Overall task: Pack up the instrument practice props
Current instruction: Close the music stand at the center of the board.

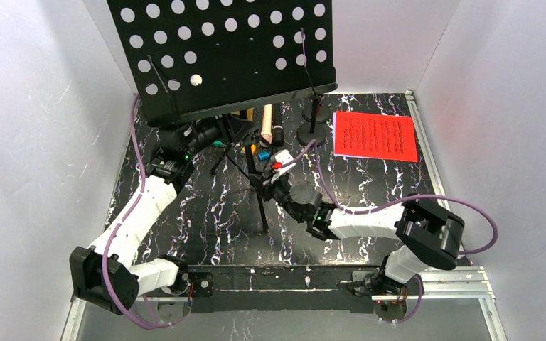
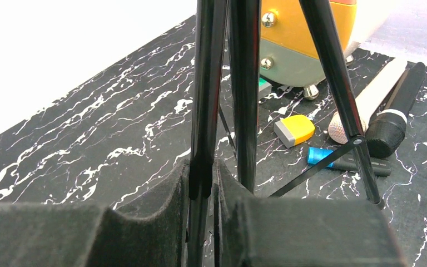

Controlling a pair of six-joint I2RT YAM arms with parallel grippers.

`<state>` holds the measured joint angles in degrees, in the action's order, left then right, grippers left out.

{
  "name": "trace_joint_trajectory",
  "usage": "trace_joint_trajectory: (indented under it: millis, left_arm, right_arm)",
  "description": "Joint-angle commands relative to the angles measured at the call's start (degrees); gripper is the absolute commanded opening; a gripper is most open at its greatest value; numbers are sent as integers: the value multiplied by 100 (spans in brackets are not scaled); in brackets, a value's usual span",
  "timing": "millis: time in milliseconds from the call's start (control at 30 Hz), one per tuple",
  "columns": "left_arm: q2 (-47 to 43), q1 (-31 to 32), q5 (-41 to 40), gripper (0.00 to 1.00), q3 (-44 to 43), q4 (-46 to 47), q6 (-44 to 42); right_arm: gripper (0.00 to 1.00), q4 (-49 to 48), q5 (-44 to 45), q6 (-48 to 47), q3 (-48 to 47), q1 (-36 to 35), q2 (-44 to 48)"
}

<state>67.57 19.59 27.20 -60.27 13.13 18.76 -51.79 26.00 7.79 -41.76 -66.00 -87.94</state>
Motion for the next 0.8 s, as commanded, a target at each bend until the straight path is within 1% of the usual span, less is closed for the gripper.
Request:
trace_joint_trajectory:
  millis: [0,167,267,633,767]
  left_arm:
    - [-97,-35,-129,31,293,60,928]
    - [8,-35,301,44,512,743,1077]
    - [19,-35,495,49,649,1166,1130]
    - [13,-141,1294,57,605,2220,1024]
    - [79,-235,1471,57,511,2430,932]
  right_arm:
    - [1,-814,-222,-17,254,97,516]
    - [1,-772,-470,16,504,222,751]
    - [1,-779,-574,38,611,262,825]
    - [1,-719,-881,80,712,331,838]
    - [1,-710,-970,82,713,341,823]
